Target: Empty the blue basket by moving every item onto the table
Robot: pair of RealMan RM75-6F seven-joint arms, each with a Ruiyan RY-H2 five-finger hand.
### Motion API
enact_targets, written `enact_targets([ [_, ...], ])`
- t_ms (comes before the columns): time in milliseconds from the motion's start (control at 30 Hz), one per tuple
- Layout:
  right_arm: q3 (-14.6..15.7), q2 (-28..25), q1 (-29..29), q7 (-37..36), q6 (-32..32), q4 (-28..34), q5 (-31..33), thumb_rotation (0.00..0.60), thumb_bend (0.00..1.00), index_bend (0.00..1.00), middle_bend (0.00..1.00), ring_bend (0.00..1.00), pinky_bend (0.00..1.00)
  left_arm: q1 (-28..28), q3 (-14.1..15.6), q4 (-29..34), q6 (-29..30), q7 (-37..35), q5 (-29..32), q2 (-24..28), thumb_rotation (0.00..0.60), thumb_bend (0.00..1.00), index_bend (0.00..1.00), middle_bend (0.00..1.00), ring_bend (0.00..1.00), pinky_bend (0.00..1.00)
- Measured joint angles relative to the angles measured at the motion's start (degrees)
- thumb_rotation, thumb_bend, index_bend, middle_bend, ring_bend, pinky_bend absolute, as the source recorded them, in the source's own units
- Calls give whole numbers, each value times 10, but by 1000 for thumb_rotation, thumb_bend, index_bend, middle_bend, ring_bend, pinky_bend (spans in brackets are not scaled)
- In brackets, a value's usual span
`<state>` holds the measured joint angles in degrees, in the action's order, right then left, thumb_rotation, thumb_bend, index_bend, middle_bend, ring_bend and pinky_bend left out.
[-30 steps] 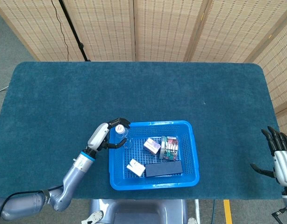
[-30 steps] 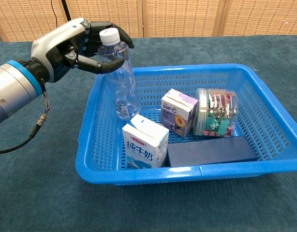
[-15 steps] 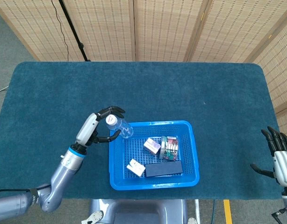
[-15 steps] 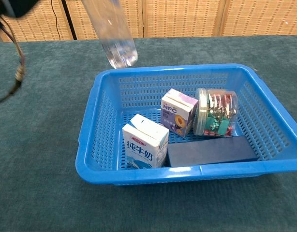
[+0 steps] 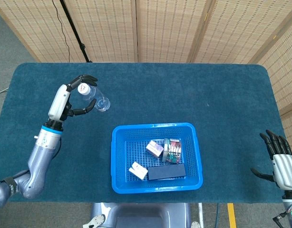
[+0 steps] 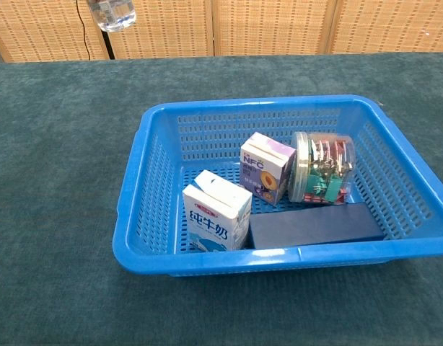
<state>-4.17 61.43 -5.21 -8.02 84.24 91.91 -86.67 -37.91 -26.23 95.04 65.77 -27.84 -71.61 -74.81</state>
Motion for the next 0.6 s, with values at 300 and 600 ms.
enact_targets([
  [300,3,17,-10,43,-23,2,7,600,0,0,6,0,0,-38,7,-201,-70,-79,35,-77,600,388,433,283,277,296],
  [600,4,19,-12,50,-26,4,11,600,0,0,5,0,0,-55,49,-284,-99,-189,-41,-100,600,221,0,0,0,28],
])
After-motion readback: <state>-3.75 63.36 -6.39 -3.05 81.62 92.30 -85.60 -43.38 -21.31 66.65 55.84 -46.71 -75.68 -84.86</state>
